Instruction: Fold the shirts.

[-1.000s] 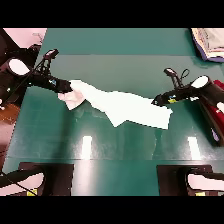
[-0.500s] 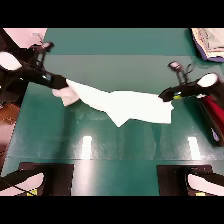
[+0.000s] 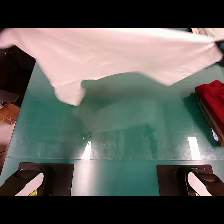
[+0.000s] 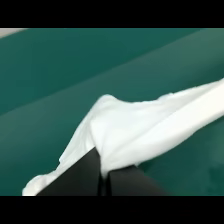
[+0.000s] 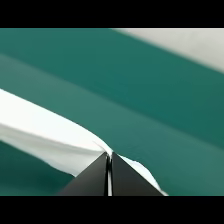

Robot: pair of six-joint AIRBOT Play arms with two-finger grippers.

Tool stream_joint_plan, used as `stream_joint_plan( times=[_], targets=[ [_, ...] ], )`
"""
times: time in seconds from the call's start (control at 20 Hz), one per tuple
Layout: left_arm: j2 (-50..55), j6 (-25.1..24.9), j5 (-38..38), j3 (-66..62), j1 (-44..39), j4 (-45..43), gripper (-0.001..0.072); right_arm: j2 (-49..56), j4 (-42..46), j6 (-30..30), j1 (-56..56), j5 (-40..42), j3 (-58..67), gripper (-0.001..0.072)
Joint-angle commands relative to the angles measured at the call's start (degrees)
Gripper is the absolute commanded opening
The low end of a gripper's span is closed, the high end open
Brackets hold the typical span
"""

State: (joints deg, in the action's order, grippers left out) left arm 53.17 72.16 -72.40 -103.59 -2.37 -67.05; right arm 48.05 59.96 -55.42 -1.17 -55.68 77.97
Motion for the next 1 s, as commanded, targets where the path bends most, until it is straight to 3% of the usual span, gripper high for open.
stream_joint_plan(
  times=[0.0,0.2,0.35,0.6,0.75,0.95],
  targets=[
    [-3.69,0.11,-4.13,-8.57,0.02,1.99,0.0026,-6.60,0.17,-1.97,0.57,-2.08,5.29,0.0012],
    [-4.48,3.04,-8.98,-15.69,0.02,9.38,0.0026,-11.93,1.05,-5.97,0.57,-9.55,5.95,0.0012],
    [-4.48,5.35,-14.03,-16.06,0.02,15.52,0.0026,-12.92,6.21,-13.03,0.57,-17.31,5.95,0.0012],
    [-2.05,5.64,-15.80,3.17,0.02,14.32,0.0026,0.31,7.28,-22.62,-1.01,-34.03,5.75,0.0012],
    [4.20,4.66,-14.80,19.89,-0.26,13.64,0.0026,12.20,7.26,-22.58,-2.89,-34.88,1.95,0.0012],
    [18.78,0.17,-4.44,32.63,-0.26,13.00,0.0026,25.86,11.02,-22.51,-2.84,-26.10,-4.35,0.0012]
  ],
)
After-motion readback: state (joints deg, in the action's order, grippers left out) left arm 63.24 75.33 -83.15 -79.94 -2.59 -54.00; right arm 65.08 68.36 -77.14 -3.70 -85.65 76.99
